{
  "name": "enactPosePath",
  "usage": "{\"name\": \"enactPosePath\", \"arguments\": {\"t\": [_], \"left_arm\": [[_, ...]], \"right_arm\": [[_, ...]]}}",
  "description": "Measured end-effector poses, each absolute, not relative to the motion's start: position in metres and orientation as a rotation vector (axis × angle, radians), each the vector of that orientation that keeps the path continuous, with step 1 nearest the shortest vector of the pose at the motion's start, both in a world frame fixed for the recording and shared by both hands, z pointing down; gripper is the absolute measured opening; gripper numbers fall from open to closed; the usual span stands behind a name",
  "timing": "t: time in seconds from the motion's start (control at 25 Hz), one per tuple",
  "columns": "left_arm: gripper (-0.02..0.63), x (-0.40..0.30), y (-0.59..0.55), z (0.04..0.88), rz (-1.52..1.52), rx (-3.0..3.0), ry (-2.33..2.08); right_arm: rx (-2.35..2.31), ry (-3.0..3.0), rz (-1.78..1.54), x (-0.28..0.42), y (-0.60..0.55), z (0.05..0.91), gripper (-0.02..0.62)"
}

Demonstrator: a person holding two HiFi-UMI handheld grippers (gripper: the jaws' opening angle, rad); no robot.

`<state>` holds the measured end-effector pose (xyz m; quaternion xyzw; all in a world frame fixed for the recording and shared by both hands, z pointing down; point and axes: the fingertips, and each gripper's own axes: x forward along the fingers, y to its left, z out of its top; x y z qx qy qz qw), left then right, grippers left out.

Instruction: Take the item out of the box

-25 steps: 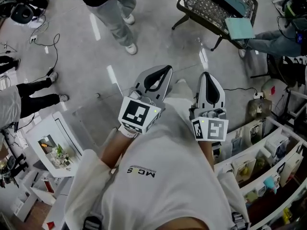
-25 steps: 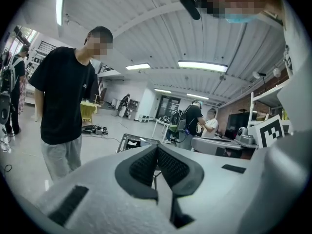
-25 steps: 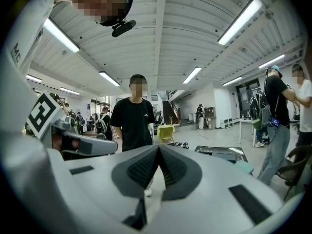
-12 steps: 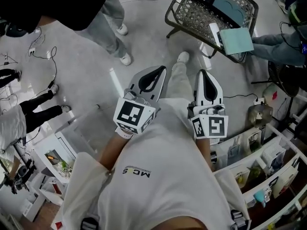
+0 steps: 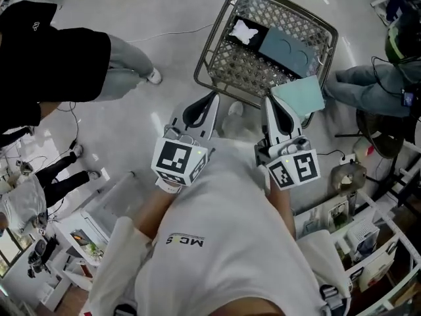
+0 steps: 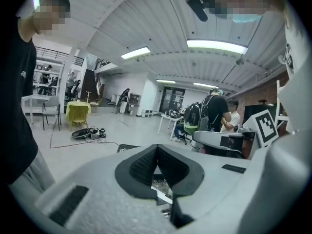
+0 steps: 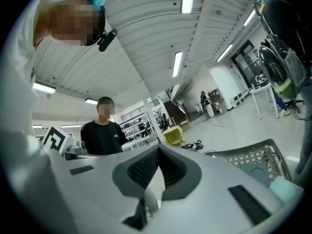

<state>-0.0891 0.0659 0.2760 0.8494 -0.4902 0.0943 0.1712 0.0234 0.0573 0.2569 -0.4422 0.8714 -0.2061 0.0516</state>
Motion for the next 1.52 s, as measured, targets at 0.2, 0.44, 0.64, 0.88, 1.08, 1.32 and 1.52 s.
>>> {"name": "enactPosePath", "arguments": {"t": [0.2,0.44,0.64,0.88,1.08,1.32,1.52], "left_arm": [[0.025,-0.07,0.011,0.292,0.307,2.386,-1.375],[0.025,-0.056,-0.028,0.317,0.361,2.364,-1.31],[0.025,-0.045,-0.059,0.331,0.396,2.376,-1.278],[0.025,-0.029,-0.096,0.364,0.452,2.375,-1.199],[0.025,-0.015,-0.126,0.404,0.528,2.387,-1.14],[0.025,-0.006,-0.154,0.456,0.635,2.354,-1.12],[0.026,-0.001,-0.171,0.505,0.73,2.312,-1.085]], "right_arm": [[-1.365,2.713,-0.635,0.034,0.003,0.27,0.015],[-1.413,2.714,-0.707,0.043,-0.032,0.29,0.015],[-1.441,2.727,-0.696,0.049,-0.059,0.303,0.015],[-1.56,2.701,-0.685,0.065,-0.088,0.322,0.015],[-1.578,2.678,-0.753,0.078,-0.109,0.349,0.015],[-1.645,2.63,-0.79,0.094,-0.123,0.378,0.015],[-1.671,2.613,-0.823,0.095,-0.131,0.403,0.015]]}}
